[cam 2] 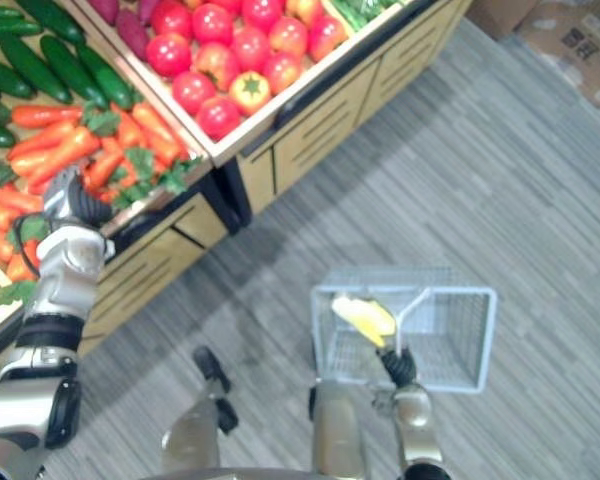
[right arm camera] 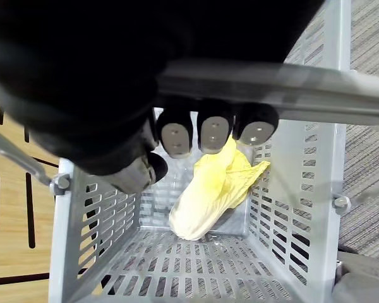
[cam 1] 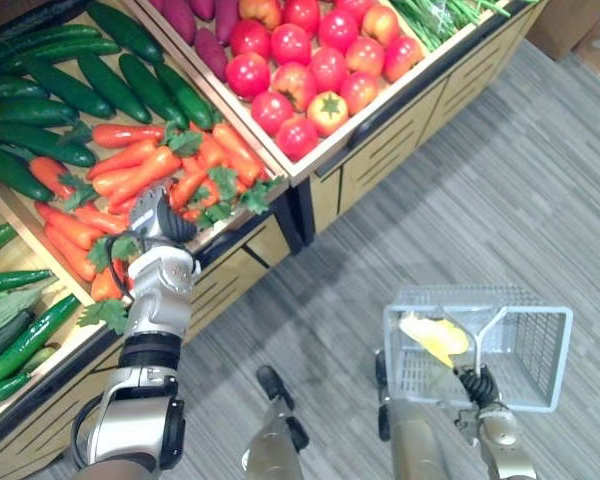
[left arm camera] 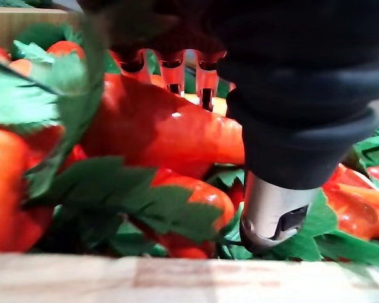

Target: Pick vegetable in the basket

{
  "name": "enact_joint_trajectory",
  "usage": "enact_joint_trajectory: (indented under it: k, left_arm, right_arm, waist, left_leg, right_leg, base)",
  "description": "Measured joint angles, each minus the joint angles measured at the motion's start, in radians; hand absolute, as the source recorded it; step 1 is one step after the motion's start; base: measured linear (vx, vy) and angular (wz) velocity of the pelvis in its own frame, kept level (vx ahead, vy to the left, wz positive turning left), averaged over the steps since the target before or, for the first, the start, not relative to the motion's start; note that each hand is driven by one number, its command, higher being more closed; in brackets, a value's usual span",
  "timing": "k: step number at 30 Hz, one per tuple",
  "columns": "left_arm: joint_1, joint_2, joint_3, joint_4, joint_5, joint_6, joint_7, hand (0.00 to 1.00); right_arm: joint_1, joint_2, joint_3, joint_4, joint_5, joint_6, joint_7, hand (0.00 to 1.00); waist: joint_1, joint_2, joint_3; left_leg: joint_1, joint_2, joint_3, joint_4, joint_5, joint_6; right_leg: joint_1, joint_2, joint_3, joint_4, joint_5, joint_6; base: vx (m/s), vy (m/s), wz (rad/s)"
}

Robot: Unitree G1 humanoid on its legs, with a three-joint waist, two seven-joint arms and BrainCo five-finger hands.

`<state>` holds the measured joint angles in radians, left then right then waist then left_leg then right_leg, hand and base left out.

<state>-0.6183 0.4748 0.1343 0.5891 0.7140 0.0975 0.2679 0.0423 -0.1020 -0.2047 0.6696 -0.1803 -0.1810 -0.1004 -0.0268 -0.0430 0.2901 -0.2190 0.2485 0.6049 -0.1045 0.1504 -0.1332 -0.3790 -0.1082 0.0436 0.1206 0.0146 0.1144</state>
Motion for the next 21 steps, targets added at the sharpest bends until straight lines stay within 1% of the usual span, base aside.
enact_joint_trajectory:
  k: [6,8,15,21]
  left_arm:
    - [-0.018,-0.001,0.005,0.016,0.005,0.002,-0.01,1.0]
    - [-0.018,-0.007,0.005,0.021,0.005,0.01,-0.02,1.0]
    - [-0.017,-0.04,0.012,0.035,0.004,0.016,-0.015,1.0]
    - [-0.017,-0.038,0.013,0.014,0.004,0.016,-0.016,1.0]
  right_arm:
    - [0.013,0.001,0.007,-0.017,0.01,-0.001,0.0,1.0]
    - [0.023,0.002,0.009,-0.029,0.024,-0.001,0.0,1.0]
    - [0.031,0.002,0.012,-0.035,0.026,-0.003,0.0,1.0]
    - [0.046,0.003,0.015,-0.038,0.026,-0.005,0.001,1.0]
  waist:
    - [-0.002,-0.002,0.001]
    - [-0.002,-0.003,0.002]
    - [0.0,-0.008,0.003]
    - [-0.001,-0.008,0.002]
  left_leg:
    - [0.01,0.001,0.026,0.0,0.002,0.003]
    - [0.012,0.003,0.029,0.0,0.001,0.002]
    - [0.015,0.006,0.036,0.0,-0.002,0.002]
    - [0.034,0.008,0.025,0.0,-0.002,0.002]
  right_leg:
    - [0.001,0.002,0.019,-0.012,0.011,0.004]
    - [0.001,0.003,0.02,-0.012,0.012,0.005]
    - [0.002,0.005,0.022,-0.016,0.027,0.01]
    - [0.027,0.005,0.013,-0.017,0.027,0.01]
  base:
    - [0.04,-0.006,-0.09]
    - [0.04,-0.008,-0.03]
    - [0.03,-0.003,-0.03]
    - [0.02,-0.006,0.04]
